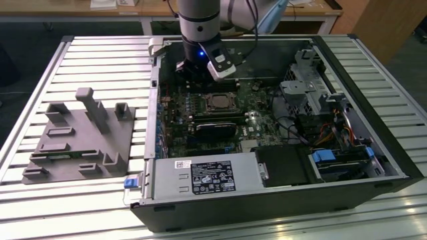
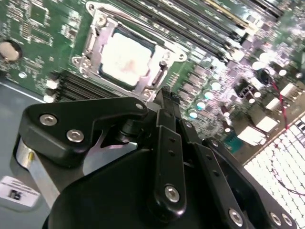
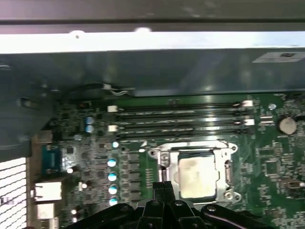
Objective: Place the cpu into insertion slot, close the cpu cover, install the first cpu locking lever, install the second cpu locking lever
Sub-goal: 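Install the first cpu locking lever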
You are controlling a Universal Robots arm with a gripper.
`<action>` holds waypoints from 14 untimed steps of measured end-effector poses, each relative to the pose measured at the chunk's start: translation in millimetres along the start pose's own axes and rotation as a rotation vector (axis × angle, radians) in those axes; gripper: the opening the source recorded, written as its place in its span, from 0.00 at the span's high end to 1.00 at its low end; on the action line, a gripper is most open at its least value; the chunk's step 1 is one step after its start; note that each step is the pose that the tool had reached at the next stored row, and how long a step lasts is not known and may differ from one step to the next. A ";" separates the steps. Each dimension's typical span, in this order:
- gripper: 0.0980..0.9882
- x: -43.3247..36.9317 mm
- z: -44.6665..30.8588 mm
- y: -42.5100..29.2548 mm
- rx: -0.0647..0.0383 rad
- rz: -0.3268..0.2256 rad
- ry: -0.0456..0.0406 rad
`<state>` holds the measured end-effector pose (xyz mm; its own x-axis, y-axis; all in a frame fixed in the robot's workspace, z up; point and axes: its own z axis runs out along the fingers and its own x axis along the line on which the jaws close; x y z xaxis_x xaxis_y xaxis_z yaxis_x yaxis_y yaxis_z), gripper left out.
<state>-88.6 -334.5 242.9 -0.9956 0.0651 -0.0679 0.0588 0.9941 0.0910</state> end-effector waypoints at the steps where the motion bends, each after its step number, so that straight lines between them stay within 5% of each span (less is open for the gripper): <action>1: 0.99 2.1 -0.2 -0.1 0.000 0.000 -0.0001; 8: 0.99 14.4 -1.0 -0.9 -0.005 0.000 0.0001; 11: 0.99 16.2 -1.1 -1.0 -0.027 0.002 0.0014; 14: 0.99 17.5 -1.2 -1.1 -0.060 0.004 0.0034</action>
<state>-106.2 -334.6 242.8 -0.9956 0.0691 -0.0640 0.0588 0.9868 0.1511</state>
